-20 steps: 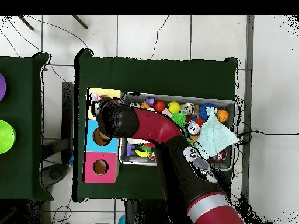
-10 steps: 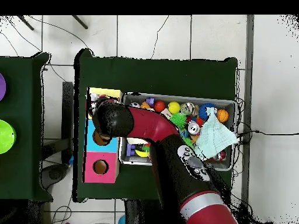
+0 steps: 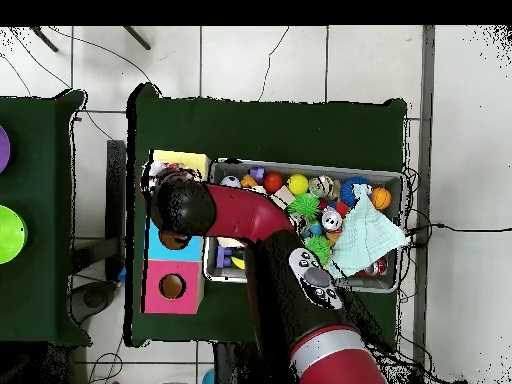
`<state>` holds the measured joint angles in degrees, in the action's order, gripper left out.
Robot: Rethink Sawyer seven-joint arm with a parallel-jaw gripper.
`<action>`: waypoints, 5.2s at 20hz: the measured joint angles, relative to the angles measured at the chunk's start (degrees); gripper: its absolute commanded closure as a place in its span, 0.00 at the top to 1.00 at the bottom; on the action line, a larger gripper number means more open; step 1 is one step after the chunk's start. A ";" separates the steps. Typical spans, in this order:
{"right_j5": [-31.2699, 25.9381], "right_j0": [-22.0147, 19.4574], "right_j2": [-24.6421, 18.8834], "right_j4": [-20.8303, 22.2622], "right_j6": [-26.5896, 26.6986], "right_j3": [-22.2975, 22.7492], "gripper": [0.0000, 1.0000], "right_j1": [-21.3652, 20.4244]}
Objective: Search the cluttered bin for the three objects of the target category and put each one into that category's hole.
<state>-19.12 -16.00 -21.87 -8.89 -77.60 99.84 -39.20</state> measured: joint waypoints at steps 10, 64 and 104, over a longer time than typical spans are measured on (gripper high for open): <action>0.00 2.71 5.17 0.73 0.00 -1.80 0.00 1.04; -6.90 -0.95 3.01 -0.53 0.00 -7.72 0.00 7.24; 9.21 -3.91 -3.27 -0.84 0.00 -0.27 0.00 11.57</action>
<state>-9.91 -19.91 -25.13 -9.73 -77.60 99.58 -27.63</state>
